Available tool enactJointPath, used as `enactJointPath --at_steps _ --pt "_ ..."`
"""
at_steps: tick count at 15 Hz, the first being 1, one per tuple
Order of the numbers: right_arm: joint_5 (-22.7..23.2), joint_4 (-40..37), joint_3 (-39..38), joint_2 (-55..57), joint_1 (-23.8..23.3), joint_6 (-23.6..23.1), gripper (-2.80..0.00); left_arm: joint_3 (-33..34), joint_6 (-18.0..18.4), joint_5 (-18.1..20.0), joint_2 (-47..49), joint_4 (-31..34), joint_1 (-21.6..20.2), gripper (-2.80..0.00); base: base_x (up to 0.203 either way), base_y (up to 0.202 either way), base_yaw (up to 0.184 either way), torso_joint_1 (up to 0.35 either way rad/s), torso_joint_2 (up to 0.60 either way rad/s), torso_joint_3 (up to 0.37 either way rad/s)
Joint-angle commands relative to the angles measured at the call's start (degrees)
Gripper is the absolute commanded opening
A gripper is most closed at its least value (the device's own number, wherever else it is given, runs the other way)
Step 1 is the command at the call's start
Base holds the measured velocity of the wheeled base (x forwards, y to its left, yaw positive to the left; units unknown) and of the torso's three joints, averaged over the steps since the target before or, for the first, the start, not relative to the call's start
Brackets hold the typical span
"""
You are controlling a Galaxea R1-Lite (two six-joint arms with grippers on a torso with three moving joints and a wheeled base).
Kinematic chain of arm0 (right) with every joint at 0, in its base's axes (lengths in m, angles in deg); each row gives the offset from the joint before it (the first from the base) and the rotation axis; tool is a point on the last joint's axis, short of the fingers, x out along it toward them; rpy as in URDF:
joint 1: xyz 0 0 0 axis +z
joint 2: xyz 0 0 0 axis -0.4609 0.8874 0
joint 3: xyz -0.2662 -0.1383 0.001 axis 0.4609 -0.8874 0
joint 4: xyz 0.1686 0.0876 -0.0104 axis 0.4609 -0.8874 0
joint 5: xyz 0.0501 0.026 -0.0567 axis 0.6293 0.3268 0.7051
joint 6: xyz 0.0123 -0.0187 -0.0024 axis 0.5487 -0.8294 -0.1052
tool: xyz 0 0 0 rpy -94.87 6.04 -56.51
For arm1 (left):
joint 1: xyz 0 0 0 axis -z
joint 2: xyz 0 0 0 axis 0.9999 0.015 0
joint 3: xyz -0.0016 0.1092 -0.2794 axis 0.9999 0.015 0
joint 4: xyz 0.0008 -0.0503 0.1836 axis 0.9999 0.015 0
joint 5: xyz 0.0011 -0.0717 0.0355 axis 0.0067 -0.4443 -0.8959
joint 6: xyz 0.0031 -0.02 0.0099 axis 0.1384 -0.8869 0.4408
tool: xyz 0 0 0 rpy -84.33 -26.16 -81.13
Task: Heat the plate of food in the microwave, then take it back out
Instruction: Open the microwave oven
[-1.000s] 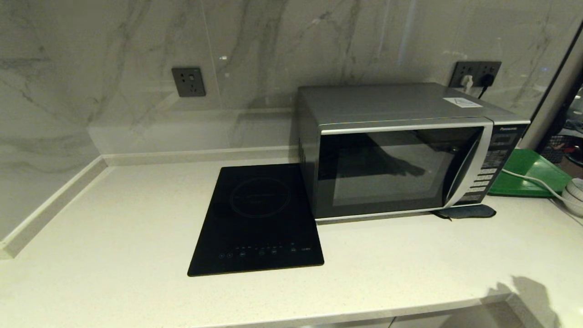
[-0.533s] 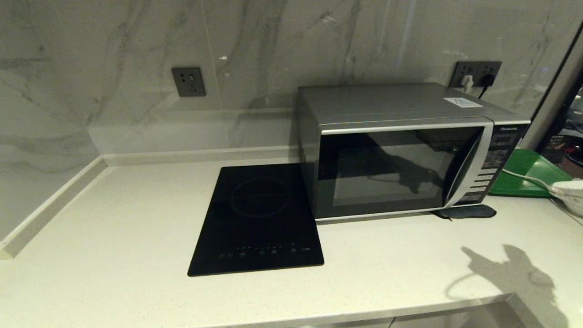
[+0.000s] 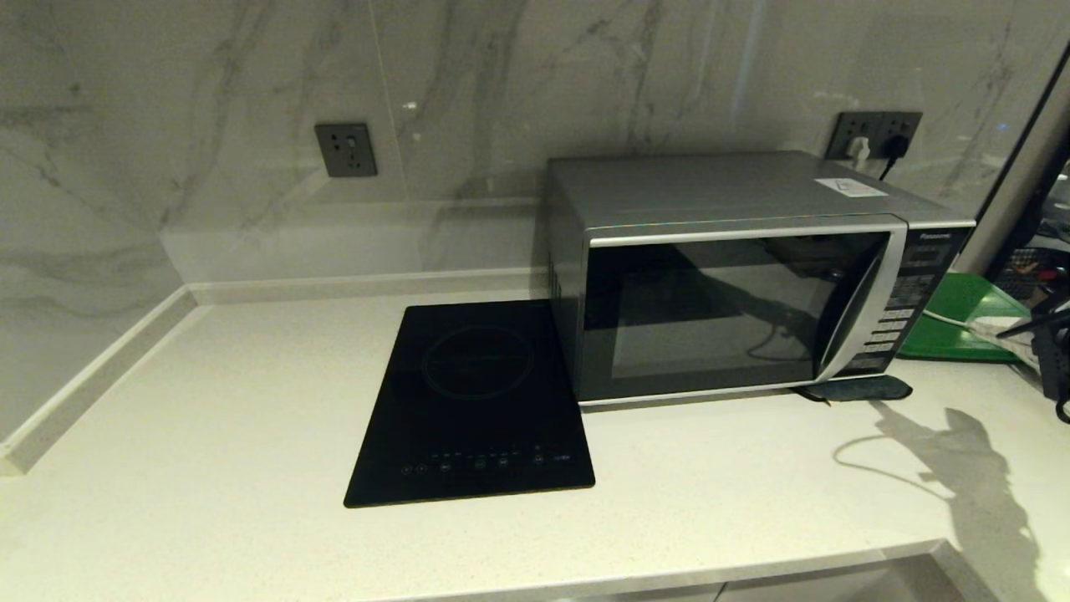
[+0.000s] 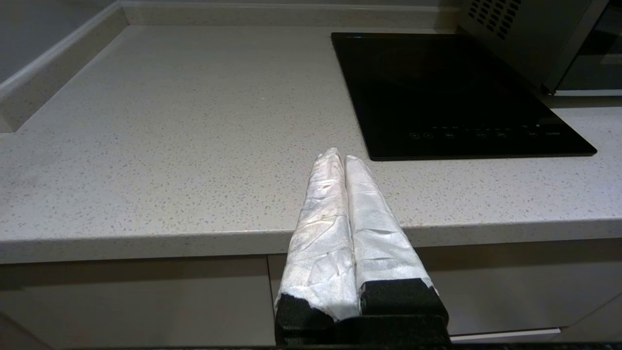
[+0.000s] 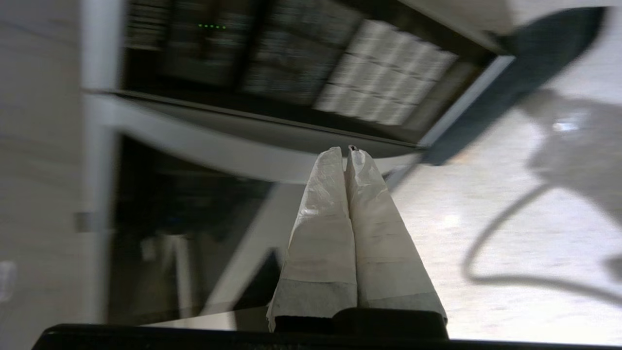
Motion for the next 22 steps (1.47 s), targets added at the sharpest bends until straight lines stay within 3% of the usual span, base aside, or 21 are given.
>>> enactJointPath --at_steps 1,4,11,18,22 --pt "0.1 4.0 -2.6 5.6 -0.5 -0.4 -2.8 0.0 -0.1 0.0 0.0 0.0 0.0 -2.8 0.0 0.0 0.0 0.0 0.0 0.0" --pt "0.5 14.5 -6.3 11.1 -0.5 -0.4 -2.8 0.0 -0.1 0.0 0.0 0.0 0.0 -2.8 0.0 0.0 0.0 0.0 0.0 0.0" --pt "3.1 16.9 0.4 22.1 -0.4 -2.8 -2.8 0.0 -0.1 0.0 0.0 0.0 0.0 -2.8 0.0 0.0 0.0 0.0 0.0 0.0" --pt "7.9 16.9 6.8 27.3 0.2 -2.6 -2.8 0.0 -0.1 0.0 0.0 0.0 0.0 -2.8 0.0 0.0 0.0 0.0 0.0 0.0" --pt "8.2 16.9 9.7 30.1 1.0 -2.6 -2.8 0.0 -0.1 0.0 0.0 0.0 0.0 -2.8 0.0 0.0 0.0 0.0 0.0 0.0"
